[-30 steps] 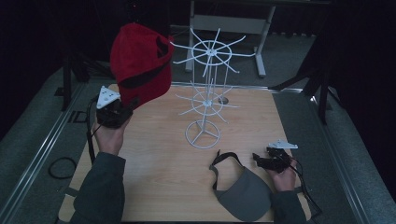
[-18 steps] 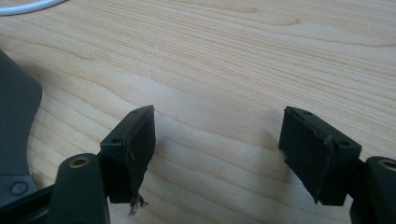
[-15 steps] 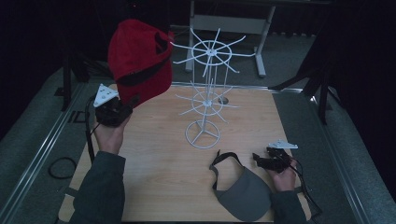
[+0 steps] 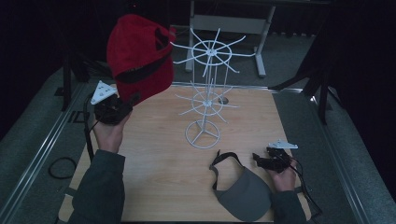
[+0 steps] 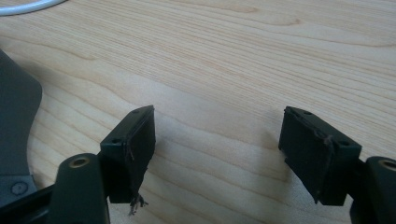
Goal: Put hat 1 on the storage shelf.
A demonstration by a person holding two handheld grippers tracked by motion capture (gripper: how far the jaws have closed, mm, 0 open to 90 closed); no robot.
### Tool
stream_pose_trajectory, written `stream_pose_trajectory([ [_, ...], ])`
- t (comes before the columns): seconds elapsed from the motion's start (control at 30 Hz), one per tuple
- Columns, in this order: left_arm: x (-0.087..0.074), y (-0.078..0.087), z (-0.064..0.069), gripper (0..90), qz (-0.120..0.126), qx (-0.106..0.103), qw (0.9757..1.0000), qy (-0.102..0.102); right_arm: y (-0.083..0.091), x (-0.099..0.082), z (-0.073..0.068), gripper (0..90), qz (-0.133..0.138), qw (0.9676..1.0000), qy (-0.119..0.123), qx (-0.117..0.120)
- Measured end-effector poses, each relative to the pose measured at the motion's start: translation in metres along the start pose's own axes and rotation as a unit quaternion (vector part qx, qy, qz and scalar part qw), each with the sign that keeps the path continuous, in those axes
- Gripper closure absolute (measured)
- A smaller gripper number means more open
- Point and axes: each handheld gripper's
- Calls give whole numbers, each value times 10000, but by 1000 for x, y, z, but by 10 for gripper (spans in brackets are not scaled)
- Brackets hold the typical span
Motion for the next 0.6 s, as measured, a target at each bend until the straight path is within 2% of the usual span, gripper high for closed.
stream_pose_trajectory([
  [0.6,7,7,6,858,142,-98,9999,-5,0,0,0,269,-4,10000,2,1],
])
Point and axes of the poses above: each handheld gripper's, and its own axes: y roughly backward along the jaws, x roughly out of its top, z roughly to its right, and after that the axes turned 13 degrees about y, right-handed
